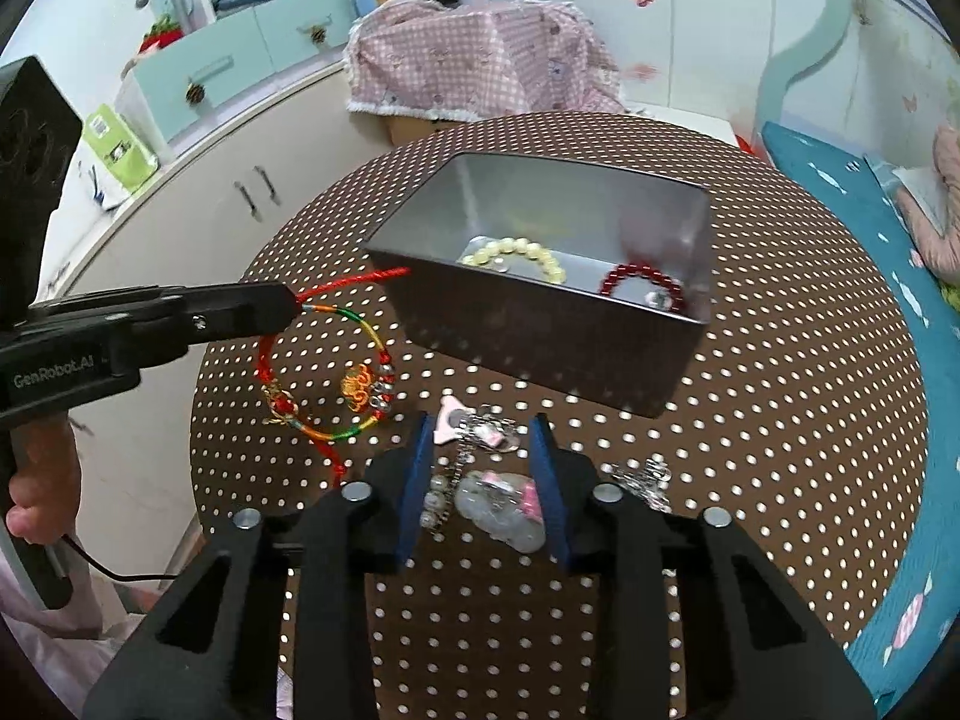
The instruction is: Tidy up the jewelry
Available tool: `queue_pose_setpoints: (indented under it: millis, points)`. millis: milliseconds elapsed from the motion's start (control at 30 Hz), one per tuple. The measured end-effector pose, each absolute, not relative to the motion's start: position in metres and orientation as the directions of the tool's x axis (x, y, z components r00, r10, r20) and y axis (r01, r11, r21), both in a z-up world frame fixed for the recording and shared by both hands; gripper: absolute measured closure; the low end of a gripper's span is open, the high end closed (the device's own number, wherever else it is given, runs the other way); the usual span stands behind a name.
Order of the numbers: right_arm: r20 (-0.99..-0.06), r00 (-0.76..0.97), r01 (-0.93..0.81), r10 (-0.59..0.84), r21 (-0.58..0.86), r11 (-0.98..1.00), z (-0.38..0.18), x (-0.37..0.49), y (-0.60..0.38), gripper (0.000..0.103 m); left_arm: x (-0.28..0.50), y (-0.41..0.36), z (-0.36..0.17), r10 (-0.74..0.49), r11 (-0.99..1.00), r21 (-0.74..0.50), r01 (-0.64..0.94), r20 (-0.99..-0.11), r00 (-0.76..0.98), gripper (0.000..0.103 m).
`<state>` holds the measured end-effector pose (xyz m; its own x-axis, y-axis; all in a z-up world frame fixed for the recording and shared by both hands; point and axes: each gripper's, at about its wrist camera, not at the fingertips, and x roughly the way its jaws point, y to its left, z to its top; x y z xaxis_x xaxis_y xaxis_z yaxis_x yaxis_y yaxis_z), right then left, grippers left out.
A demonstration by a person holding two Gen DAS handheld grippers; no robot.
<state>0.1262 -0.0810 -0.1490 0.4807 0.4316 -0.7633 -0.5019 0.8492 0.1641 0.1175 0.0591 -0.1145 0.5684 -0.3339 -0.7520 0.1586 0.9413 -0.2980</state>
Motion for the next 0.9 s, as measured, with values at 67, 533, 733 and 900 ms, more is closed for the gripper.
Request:
queue_pose_setpoints:
  millis: [67, 533, 733, 900]
  points:
    - [-0.771, 0.472, -0.512, 0.427, 0.155, 0.845, -0.152, 0.129, -0.075, 0.076, 0.118, 0.062, -0.119, -0.328, 0.943, -0.298, 0.148, -0.760, 0.561, 0.101]
    - [-0.801, 0.432, -0.451, 0.414, 0.206, 0.868, -0.168, 0.151, -0.081, 0.091, 0.123, 0.067, -0.133, -0.334, 0.940, -0.312, 0.134, -0.775, 0.537, 0.101]
    - [-0.781, 0.443, -0.435, 0.440, 0.242, 0.867, -0.160, 0.150, -0.090, 0.091, 0.123, 0.066, -0.132, -0.335, 0.940, -0.314, 0.134, -0.772, 0.540, 0.101]
    - [-0.758, 0.459, -0.428, 0.464, 0.269, 0.863, -0.151, 0.147, -0.099, 0.091, 0.124, 0.064, -0.131, -0.338, 0.939, -0.315, 0.140, -0.770, 0.541, 0.101]
